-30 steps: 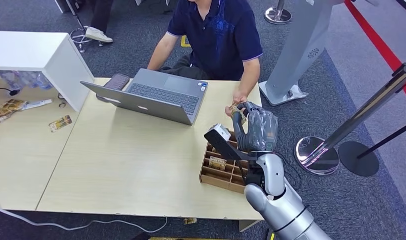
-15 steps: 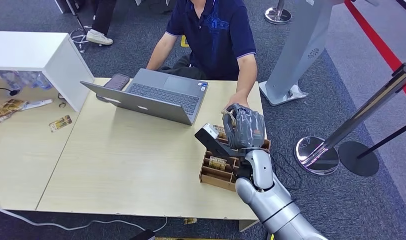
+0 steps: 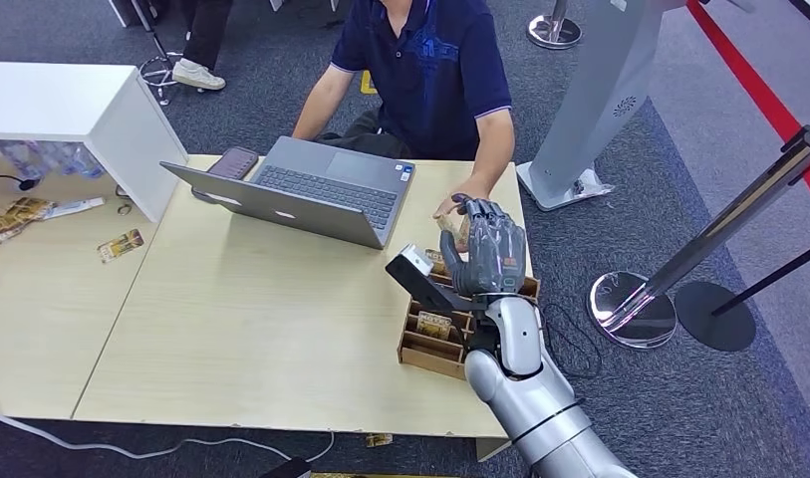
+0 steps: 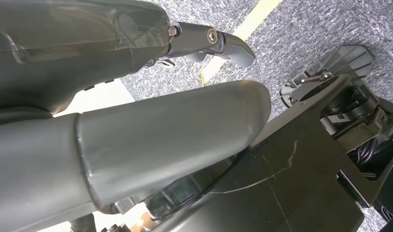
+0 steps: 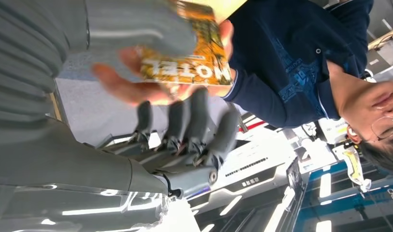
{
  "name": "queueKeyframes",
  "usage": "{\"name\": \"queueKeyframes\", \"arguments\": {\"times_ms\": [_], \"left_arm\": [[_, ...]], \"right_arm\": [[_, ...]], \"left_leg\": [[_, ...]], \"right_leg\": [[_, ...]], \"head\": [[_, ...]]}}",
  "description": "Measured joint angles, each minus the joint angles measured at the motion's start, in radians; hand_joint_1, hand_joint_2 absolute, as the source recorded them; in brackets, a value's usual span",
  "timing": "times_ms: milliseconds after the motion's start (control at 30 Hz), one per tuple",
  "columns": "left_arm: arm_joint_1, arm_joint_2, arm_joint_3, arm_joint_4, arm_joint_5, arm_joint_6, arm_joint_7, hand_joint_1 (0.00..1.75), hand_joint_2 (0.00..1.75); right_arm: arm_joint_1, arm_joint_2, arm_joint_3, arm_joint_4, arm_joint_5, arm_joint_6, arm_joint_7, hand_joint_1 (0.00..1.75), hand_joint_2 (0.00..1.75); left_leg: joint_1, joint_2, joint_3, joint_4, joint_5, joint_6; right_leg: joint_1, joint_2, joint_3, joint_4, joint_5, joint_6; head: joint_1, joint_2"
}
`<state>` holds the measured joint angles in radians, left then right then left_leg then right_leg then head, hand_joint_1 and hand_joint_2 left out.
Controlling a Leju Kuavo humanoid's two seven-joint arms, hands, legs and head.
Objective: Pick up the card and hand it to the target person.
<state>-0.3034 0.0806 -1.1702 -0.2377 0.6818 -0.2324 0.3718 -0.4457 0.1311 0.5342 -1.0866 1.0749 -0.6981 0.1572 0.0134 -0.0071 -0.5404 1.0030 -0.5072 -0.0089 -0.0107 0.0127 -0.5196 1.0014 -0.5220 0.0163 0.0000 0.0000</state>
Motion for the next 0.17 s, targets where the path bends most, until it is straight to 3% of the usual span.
{"name": "queueKeyframes", "arguments": {"times_ms": [167], "left_arm": [[0.004,0.002,0.004,0.0,0.004,0.003,-0.003,0.0,0.0]], "right_arm": [[0.016,0.004,-0.014,-0.016,0.005,0.0,-0.018,0.0,1.75]], "left_leg": [[0.0,0.0,0.0,0.0,0.0,0.0]], "right_leg": [[0.0,0.0,0.0,0.0,0.0,0.0]], "head": [[0.0,0.0]]}}
